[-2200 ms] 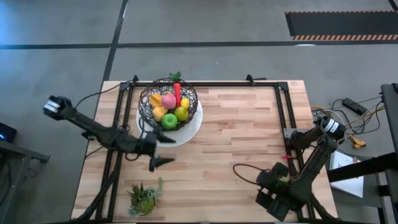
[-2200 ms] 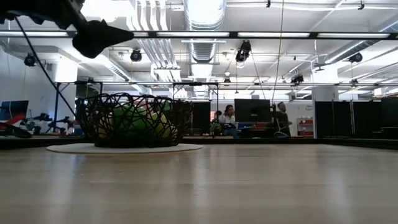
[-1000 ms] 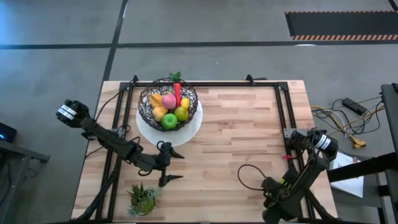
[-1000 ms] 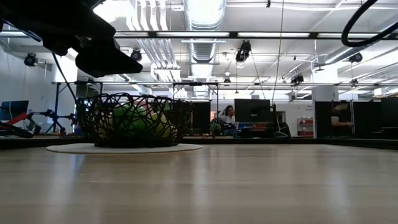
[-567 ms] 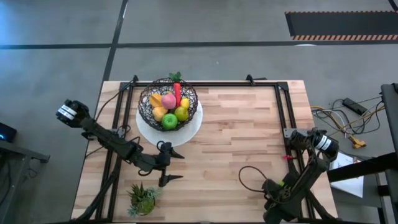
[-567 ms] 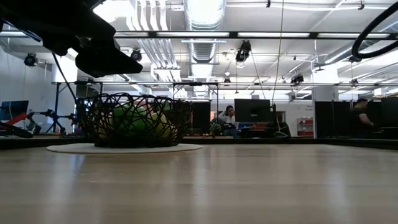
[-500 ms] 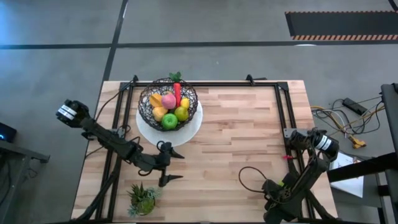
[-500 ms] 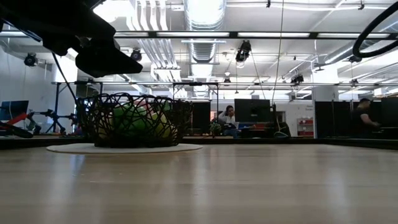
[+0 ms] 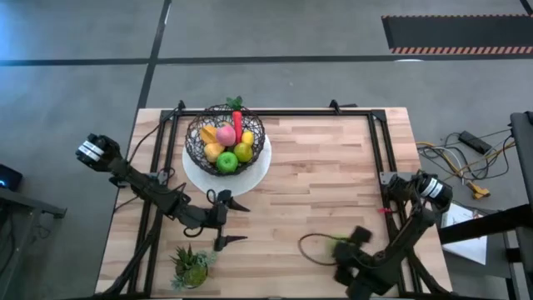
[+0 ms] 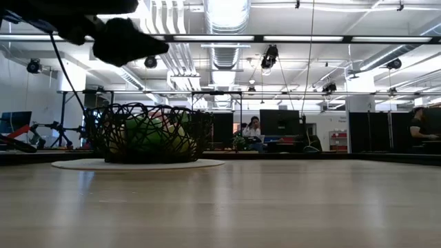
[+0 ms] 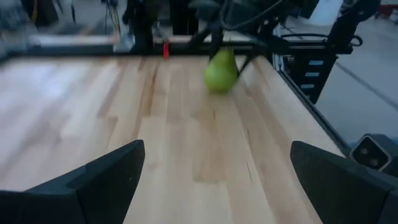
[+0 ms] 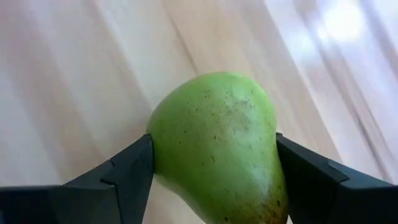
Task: Build produce basket
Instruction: Put the green pear into the wire basket
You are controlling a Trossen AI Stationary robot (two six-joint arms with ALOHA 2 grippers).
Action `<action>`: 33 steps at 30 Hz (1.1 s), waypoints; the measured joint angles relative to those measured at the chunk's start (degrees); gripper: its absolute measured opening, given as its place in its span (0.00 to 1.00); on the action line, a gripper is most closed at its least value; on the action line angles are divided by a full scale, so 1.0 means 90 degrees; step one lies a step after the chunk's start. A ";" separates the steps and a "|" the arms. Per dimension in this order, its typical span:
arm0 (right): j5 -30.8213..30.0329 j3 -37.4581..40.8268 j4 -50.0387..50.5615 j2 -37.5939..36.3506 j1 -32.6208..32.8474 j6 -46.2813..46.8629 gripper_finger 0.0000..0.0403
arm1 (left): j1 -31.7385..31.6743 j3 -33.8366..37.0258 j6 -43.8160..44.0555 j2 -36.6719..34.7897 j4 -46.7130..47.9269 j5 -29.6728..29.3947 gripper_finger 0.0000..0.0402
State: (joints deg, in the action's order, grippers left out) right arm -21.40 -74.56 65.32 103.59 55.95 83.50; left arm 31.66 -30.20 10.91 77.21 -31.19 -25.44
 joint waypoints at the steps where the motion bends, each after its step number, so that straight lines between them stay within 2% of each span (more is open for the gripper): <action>1: -0.0571 0.0012 -0.0354 0.0000 -0.0072 -0.0290 0.66 | 0.0044 -0.0030 -0.0240 0.0070 -0.0121 -0.0068 0.96; 4: -0.1967 0.0012 -0.1660 -0.0074 -0.0332 -0.1651 0.66 | 0.0178 -0.0273 -0.0938 0.0430 -0.0293 -0.0285 0.96; 6: -0.2376 0.0005 -0.2813 -0.0091 -0.0586 -0.2830 0.66 | 0.0285 -0.0543 -0.1531 0.0771 -0.0305 -0.0492 0.96; 9: -0.2397 0.0017 -0.4445 -0.0038 -0.0980 -0.4741 0.66 | 0.0449 -0.1112 -0.2579 0.1387 -0.0319 -0.0719 0.96; 11: -0.2155 0.0017 -0.5319 -0.0035 -0.1186 -0.5860 0.66 | 0.0554 -0.1526 -0.3161 0.1773 -0.0267 -0.0791 0.96; 14: -0.1729 0.0017 -0.6042 -0.0081 -0.1424 -0.6836 0.65 | 0.0752 -0.2121 -0.3662 0.2203 -0.0217 -0.0844 0.96; 18: -0.1436 0.0017 -0.6263 -0.0143 -0.1657 -0.7220 0.65 | 0.1087 -0.2769 -0.4227 0.2480 0.0318 -0.0978 0.96; 24: -0.1054 0.0017 -0.6338 -0.0153 -0.1852 -0.7400 0.66 | 0.1208 -0.3506 -0.4260 0.2723 0.1547 -0.1044 0.96; 28: -0.0938 0.0017 -0.6391 -0.0158 -0.1951 -0.7456 0.67 | 0.1099 -0.3620 -0.4356 0.2969 0.1668 -0.1102 0.96; 33: -0.0900 0.0017 -0.6415 -0.0160 -0.1992 -0.7529 0.66 | 0.1056 -0.3640 -0.4612 0.3264 0.1606 -0.1481 0.96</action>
State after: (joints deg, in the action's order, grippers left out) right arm -29.51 -74.41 7.59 102.15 38.03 15.74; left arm 41.16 -62.96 -30.60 106.58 -16.74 -38.77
